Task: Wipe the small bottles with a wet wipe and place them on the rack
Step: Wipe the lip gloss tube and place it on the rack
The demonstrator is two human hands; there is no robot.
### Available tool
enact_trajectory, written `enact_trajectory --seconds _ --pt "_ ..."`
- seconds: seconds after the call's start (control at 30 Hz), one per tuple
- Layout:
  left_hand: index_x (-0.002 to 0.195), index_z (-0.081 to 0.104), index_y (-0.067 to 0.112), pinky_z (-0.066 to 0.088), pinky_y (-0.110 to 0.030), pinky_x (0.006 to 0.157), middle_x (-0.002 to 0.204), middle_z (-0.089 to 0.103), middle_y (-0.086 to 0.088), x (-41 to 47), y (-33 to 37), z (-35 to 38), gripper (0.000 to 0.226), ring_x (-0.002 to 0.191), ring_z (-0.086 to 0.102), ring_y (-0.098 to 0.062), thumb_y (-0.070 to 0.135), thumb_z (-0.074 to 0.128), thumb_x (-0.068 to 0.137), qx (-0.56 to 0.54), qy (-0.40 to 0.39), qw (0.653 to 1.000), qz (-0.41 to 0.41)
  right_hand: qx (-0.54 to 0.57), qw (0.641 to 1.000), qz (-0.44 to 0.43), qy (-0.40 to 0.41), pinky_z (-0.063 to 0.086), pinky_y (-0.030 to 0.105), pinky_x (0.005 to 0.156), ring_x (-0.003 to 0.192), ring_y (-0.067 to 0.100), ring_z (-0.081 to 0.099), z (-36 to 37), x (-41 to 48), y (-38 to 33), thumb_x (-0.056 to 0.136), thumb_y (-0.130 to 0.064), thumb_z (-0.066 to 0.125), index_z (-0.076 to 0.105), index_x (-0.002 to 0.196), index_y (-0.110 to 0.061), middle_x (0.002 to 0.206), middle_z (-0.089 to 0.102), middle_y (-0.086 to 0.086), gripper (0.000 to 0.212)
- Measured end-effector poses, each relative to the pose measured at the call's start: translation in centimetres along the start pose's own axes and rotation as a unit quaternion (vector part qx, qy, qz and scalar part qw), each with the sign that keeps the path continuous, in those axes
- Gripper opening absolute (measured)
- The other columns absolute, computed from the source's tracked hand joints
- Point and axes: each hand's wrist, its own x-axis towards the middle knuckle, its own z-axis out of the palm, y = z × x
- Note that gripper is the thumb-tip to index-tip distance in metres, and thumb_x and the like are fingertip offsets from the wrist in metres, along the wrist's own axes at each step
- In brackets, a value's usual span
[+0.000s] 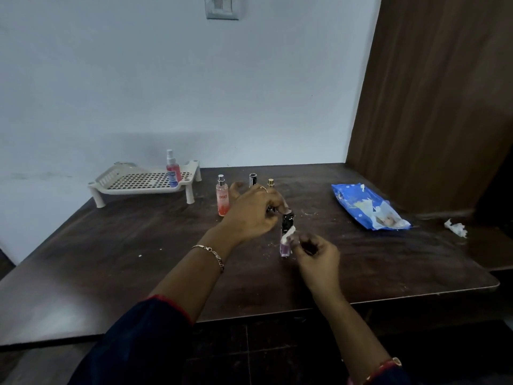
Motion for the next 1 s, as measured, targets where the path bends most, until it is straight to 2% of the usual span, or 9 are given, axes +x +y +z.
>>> enact_trajectory --seconds 0.17,0.23,0.3,0.43,0.57,0.67,0.8,0.9,1.0 --pt "0.092 0.068 0.031 0.005 -0.044 0.103 0.089 0.053 0.029 0.3 0.1 -0.2 0.028 0.114 0.049 -0.005 0.013 0.055 0.075 0.01 -0.011 1.0 -0.003 -0.007 1.0 -0.009 0.029 0.052 0.024 0.067 0.064 0.002 0.064 0.5 2.3 -0.8 0.07 -0.006 0.078 0.064 0.064 -0.021 0.064 0.068 -0.012 0.021" --pt "0.092 0.068 0.03 0.003 -0.042 0.102 0.089 0.052 0.028 0.3 0.1 -0.3 0.028 0.114 0.049 -0.006 0.012 0.055 0.075 0.013 -0.014 1.0 0.001 -0.003 0.999 -0.028 0.039 0.05 0.022 0.064 0.06 -0.002 0.061 0.7 2.9 -1.0 0.068 -0.006 0.078 0.06 0.062 -0.025 0.062 0.066 -0.016 0.028" --pt "0.093 0.068 0.031 0.003 -0.042 0.103 0.09 0.052 0.028 0.3 0.1 -0.3 0.028 0.115 0.048 -0.006 0.012 0.056 0.076 0.01 -0.017 1.0 0.003 -0.026 0.999 -0.028 0.031 0.048 0.02 0.061 0.057 -0.007 0.057 0.5 2.9 -0.6 0.067 -0.006 0.079 0.056 0.058 -0.026 0.059 0.064 -0.019 0.032" --pt "0.096 0.068 0.032 0.003 -0.045 0.105 0.093 0.053 0.028 0.3 0.1 -0.4 0.031 0.117 0.046 -0.005 0.011 0.057 0.077 0.005 -0.029 1.0 0.002 -0.025 1.0 -0.006 -0.006 0.051 0.03 0.065 0.058 0.002 0.06 -0.2 2.9 0.2 0.065 0.002 0.079 0.057 0.056 -0.021 0.062 0.067 -0.012 0.033" --pt "0.095 0.067 0.031 0.005 -0.047 0.106 0.087 0.052 0.026 0.3 0.2 -0.5 0.031 0.113 0.048 -0.006 0.009 0.057 0.075 0.008 -0.033 0.999 0.003 0.036 0.999 -0.027 0.018 0.048 0.016 0.061 0.058 -0.004 0.059 0.2 4.0 -0.9 0.066 0.003 0.079 0.059 0.058 -0.025 0.06 0.065 -0.014 0.035" --pt "0.097 0.066 0.032 0.005 -0.047 0.106 0.086 0.053 0.027 0.3 0.3 -0.6 0.033 0.114 0.047 -0.006 0.009 0.057 0.075 0.009 -0.038 0.999 -0.003 0.082 0.997 0.005 0.007 0.044 0.01 0.056 0.052 -0.007 0.054 0.2 3.8 -0.5 0.068 0.006 0.076 0.058 0.051 -0.023 0.052 0.062 -0.016 0.038" --pt "0.096 0.067 0.034 0.005 -0.048 0.106 0.084 0.053 0.028 0.4 0.4 -0.7 0.035 0.113 0.048 -0.004 0.008 0.057 0.075 0.011 -0.039 0.999 -0.002 0.126 0.99 0.047 -0.035 0.045 0.01 0.052 0.048 -0.004 0.054 -0.4 3.7 -0.1 0.068 0.012 0.074 0.058 0.048 -0.02 0.05 0.062 -0.013 0.041" --pt "0.095 0.067 0.033 0.006 -0.048 0.106 0.082 0.052 0.029 0.4 0.4 -0.6 0.034 0.112 0.048 -0.005 0.007 0.057 0.074 0.013 -0.037 0.999 -0.002 0.14 0.989 0.052 -0.02 0.045 0.01 0.054 0.051 -0.004 0.055 -0.1 4.4 -0.7 0.068 0.01 0.075 0.057 0.054 -0.019 0.052 0.063 -0.015 0.037" --pt "0.095 0.067 0.032 0.004 -0.045 0.105 0.083 0.052 0.028 0.3 0.5 -0.7 0.034 0.112 0.048 -0.005 0.007 0.057 0.075 0.009 -0.039 0.999 -0.005 0.146 0.986 0.075 -0.029 0.047 0.011 0.056 0.053 -0.002 0.057 -0.2 3.8 -0.4 0.071 0.009 0.073 0.065 0.052 -0.019 0.056 0.066 -0.012 0.035"
